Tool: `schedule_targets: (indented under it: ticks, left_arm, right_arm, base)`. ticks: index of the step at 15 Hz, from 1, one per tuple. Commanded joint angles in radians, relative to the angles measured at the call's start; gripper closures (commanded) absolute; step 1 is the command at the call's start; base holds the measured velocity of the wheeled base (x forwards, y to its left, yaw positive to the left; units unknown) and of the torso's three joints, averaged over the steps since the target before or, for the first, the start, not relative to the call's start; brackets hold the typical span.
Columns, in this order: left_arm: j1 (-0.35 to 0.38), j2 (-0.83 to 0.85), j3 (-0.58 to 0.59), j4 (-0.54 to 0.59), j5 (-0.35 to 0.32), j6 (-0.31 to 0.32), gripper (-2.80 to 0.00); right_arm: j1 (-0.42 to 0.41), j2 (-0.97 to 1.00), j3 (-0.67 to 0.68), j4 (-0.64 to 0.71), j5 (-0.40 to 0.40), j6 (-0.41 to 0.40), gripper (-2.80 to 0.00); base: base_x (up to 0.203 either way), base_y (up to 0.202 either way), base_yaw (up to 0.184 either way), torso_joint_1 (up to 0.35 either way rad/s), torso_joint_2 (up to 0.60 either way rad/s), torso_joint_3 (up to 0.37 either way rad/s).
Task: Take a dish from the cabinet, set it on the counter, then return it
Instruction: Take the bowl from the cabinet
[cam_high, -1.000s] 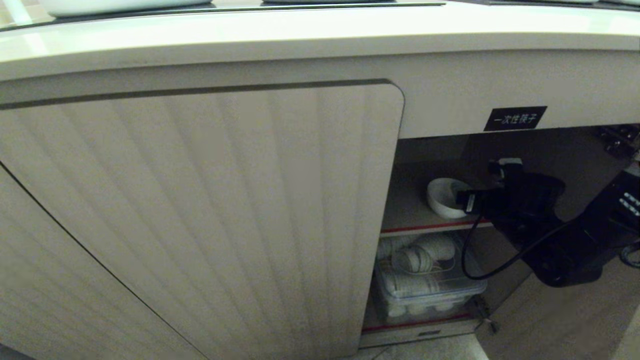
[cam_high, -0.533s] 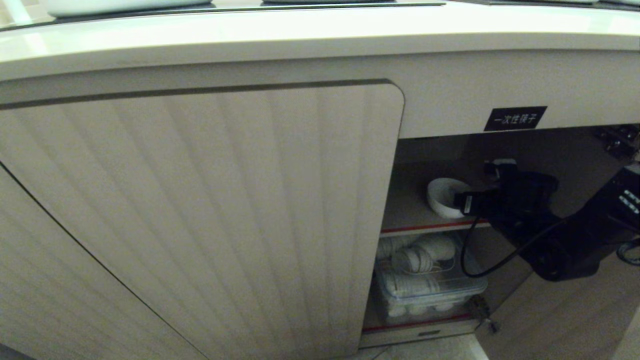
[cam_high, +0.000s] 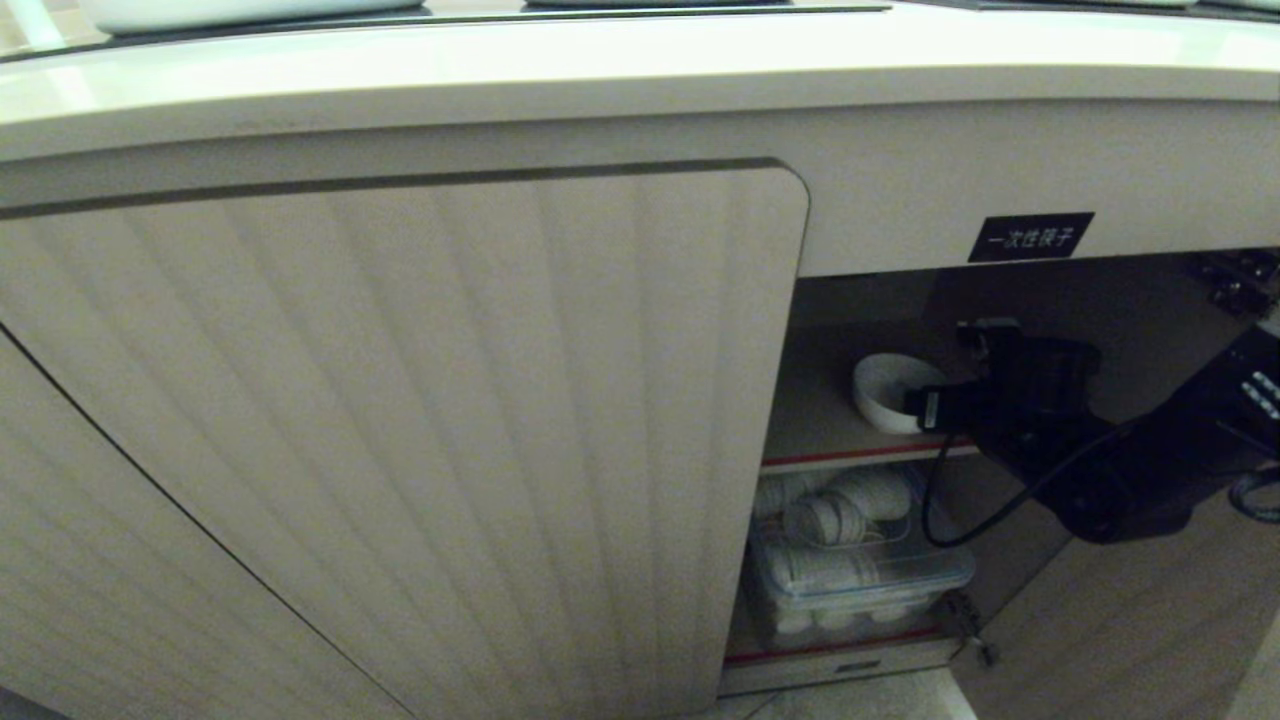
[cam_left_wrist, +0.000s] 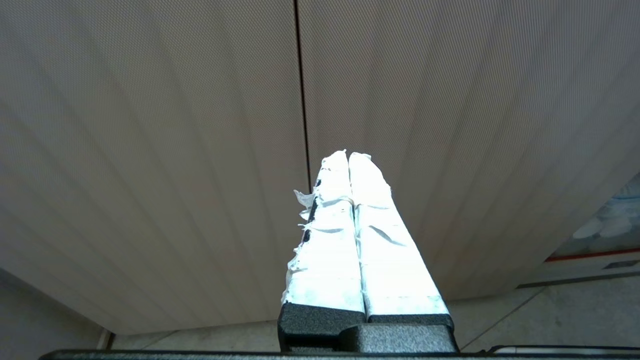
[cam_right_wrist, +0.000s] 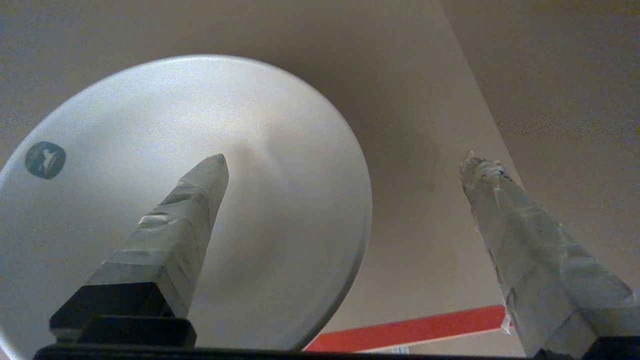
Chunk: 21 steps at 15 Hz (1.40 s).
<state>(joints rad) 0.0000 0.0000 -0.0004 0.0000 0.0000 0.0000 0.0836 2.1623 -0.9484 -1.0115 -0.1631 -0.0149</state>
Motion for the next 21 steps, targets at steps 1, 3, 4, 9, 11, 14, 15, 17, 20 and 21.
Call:
schedule_targets:
  ticks: [1, 3, 4, 9, 11, 14, 15, 17, 20, 21]
  left_arm:
    - [0.000, 0.000, -0.001, 0.000, 0.000, 0.000, 0.00]
    - [0.000, 0.000, 0.000, 0.000, 0.000, 0.000, 0.00]
    - [0.000, 0.000, -0.001, 0.000, 0.000, 0.000, 0.00]
    - [0.000, 0.000, 0.000, 0.000, 0.000, 0.000, 0.00]
    - [0.000, 0.000, -0.001, 0.000, 0.000, 0.000, 0.00]
    - [0.000, 0.000, 0.000, 0.000, 0.000, 0.000, 0.00]
    - [0.000, 0.000, 0.000, 0.000, 0.000, 0.000, 0.00]
    - [0.000, 0.000, 0.000, 0.000, 0.000, 0.000, 0.00]
    - [0.000, 0.000, 0.000, 0.000, 0.000, 0.000, 0.00]
    - [0.000, 0.000, 0.000, 0.000, 0.000, 0.000, 0.00]
  right_arm:
    - [0.001, 0.005, -0.023, 0.013, -0.001, -0.001, -2.80]
    - [0.001, 0.010, -0.046, 0.048, -0.001, 0.000, -2.80]
    - [0.001, 0.010, -0.050, 0.063, 0.001, 0.001, -2.80]
    - [0.001, 0.016, -0.111, 0.160, 0.001, 0.043, -2.80]
    - [0.001, 0.026, -0.135, 0.182, 0.001, 0.049, -2.80]
    - [0.002, 0.027, -0.144, 0.192, 0.002, 0.053, -2.80]
    - [0.002, 0.027, -0.155, 0.204, 0.002, 0.055, -2.80]
    - [0.001, 0.026, -0.202, 0.253, 0.001, 0.086, -2.80]
    - [0.001, 0.022, -0.242, 0.307, 0.001, 0.110, -2.80]
    - [0.001, 0.021, -0.242, 0.307, 0.001, 0.110, -2.80]
  base:
    - [0.000, 0.000, 0.000, 0.000, 0.00, 0.000]
    - [0.000, 0.000, 0.000, 0.000, 0.00, 0.000]
    - [0.000, 0.000, 0.000, 0.000, 0.00, 0.000]
    - [0.000, 0.000, 0.000, 0.000, 0.00, 0.000]
    - [0.000, 0.000, 0.000, 0.000, 0.00, 0.000]
    - [0.000, 0.000, 0.000, 0.000, 0.00, 0.000]
    - [0.000, 0.000, 0.000, 0.000, 0.00, 0.000]
    - [0.000, 0.000, 0.000, 0.000, 0.00, 0.000]
    - [0.000, 0.000, 0.000, 0.000, 0.00, 0.000]
    - [0.000, 0.000, 0.000, 0.000, 0.00, 0.000]
